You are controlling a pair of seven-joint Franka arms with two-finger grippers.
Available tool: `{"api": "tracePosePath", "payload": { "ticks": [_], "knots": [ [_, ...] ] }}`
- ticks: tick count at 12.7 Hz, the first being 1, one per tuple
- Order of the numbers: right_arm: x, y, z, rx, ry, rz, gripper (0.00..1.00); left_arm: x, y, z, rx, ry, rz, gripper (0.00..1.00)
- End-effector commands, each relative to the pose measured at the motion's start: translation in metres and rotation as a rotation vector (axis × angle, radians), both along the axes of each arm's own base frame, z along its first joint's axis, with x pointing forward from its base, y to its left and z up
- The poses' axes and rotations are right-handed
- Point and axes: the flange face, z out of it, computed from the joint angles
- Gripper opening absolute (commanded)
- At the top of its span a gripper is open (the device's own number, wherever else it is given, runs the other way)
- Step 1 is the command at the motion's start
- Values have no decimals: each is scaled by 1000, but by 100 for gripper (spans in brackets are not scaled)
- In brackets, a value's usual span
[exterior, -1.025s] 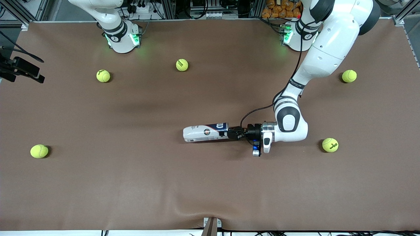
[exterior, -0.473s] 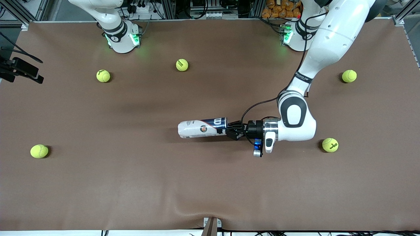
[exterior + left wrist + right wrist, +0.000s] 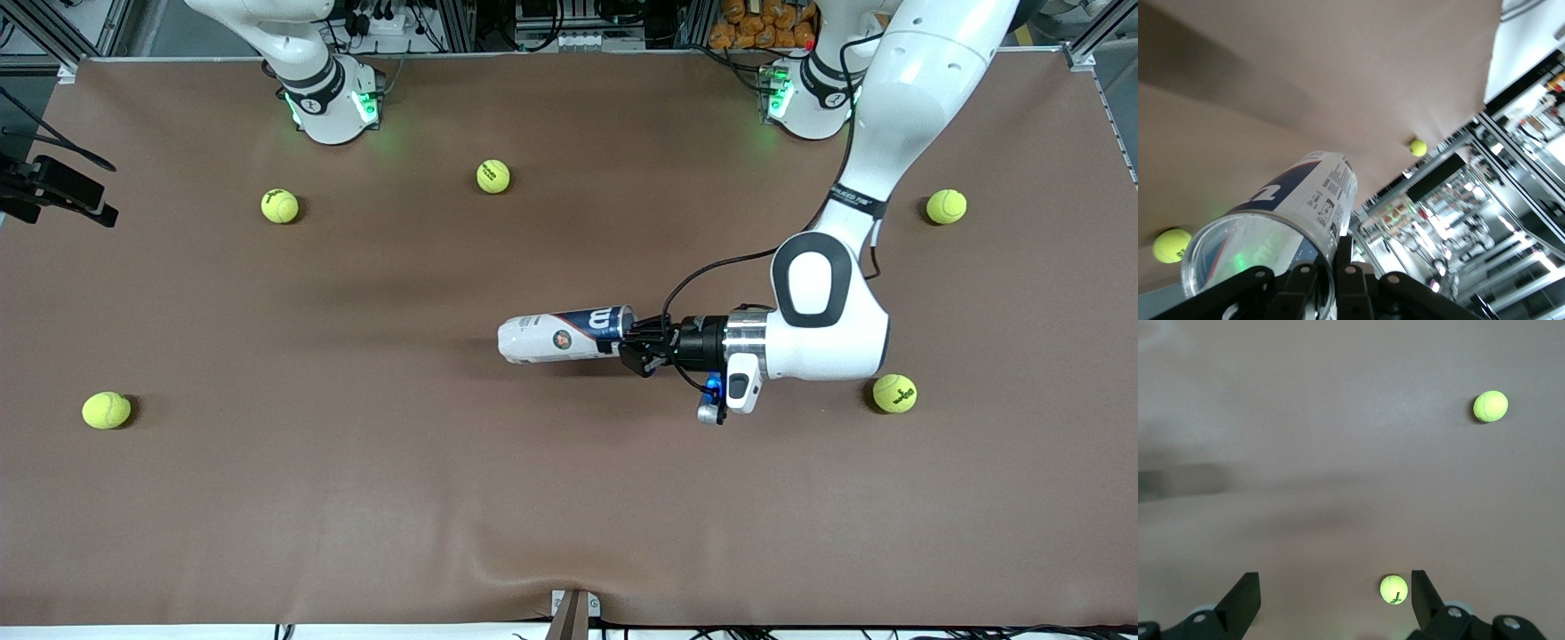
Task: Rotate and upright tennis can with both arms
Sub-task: 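Lift the can with the left gripper, tilting its open end upward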
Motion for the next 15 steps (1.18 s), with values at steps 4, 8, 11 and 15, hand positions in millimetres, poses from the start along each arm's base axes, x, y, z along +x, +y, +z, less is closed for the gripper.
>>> {"api": "tracePosePath", "payload": {
  "ticks": [4, 8, 11, 15],
  "knots": [
    [0, -1, 1, -2, -4, -18, 100, -7, -27, 51, 254, 16, -17, 0],
    [0, 0, 1, -2, -4, -17, 100, -35, -69, 73, 473, -37, -54, 0],
    [0, -1, 1, -2, -4, -18, 100, -48, -90, 75, 586, -57, -67, 0],
    [0, -1, 1, -2, -4, -18, 100, -65, -108, 74, 682, -100, -116, 0]
  ]
}}
